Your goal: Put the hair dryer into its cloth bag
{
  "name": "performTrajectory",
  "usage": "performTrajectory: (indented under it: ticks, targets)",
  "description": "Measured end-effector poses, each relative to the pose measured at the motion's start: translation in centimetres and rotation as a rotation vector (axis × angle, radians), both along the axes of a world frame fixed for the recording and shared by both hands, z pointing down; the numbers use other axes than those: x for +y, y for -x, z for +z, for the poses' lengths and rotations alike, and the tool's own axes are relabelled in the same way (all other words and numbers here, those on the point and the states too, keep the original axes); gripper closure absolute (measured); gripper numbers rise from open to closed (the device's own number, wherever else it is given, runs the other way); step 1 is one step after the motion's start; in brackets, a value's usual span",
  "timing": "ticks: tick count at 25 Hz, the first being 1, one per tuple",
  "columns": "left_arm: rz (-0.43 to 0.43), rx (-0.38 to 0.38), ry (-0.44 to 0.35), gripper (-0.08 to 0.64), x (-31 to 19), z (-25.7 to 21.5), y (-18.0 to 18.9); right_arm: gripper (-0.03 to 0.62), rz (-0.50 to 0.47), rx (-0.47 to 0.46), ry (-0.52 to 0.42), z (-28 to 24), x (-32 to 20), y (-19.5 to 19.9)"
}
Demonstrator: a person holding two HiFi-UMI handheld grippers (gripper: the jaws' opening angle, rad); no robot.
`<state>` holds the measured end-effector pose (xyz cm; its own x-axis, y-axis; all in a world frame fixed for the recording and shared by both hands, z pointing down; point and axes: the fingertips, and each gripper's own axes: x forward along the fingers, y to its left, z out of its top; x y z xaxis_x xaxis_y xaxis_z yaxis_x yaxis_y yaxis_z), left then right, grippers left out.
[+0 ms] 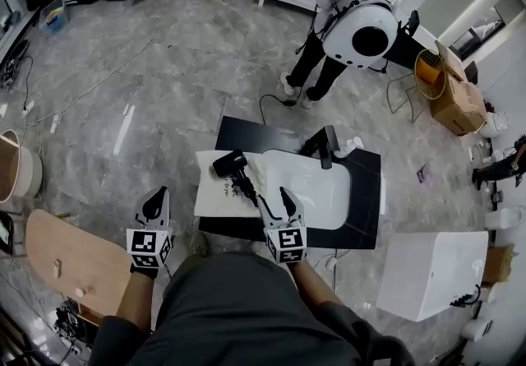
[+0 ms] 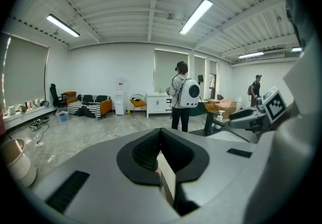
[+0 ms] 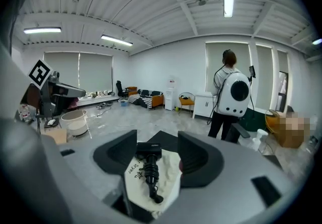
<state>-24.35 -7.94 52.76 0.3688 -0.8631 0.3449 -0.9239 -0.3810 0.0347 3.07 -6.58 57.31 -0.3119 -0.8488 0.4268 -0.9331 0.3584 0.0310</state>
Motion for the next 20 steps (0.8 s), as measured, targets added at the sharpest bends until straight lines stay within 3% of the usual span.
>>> performTrajectory:
  ticks: [20]
  targets:
    - [-0.224,-0.073,0.083,0.558,3.2,1.3,7.0,0.350,-0.144,0.134,0.311,17.5,-6.3,3.4]
